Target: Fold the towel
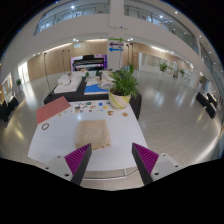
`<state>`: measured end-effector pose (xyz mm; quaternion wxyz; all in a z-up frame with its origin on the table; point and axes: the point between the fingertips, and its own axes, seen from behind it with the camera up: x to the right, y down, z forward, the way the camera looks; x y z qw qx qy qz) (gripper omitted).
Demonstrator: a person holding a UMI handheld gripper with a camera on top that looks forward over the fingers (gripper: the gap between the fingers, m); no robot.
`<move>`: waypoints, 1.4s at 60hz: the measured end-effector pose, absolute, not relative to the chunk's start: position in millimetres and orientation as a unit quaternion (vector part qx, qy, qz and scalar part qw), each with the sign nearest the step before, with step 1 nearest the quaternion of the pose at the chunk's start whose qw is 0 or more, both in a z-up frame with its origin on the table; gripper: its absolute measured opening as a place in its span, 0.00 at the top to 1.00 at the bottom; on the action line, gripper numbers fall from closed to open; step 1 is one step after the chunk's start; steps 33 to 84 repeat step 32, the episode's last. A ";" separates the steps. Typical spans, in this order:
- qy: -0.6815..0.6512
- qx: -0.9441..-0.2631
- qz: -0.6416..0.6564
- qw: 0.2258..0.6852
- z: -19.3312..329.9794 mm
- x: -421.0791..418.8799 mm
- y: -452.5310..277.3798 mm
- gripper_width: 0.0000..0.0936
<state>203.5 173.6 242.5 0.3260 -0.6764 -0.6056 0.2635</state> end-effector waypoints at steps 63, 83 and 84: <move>-0.607 -0.659 0.277 0.346 261.5 214.0 173.5 0.10; -0.607 -0.659 0.277 0.346 261.5 214.0 173.5 0.10; -0.607 -0.659 0.277 0.346 261.5 214.0 173.5 0.10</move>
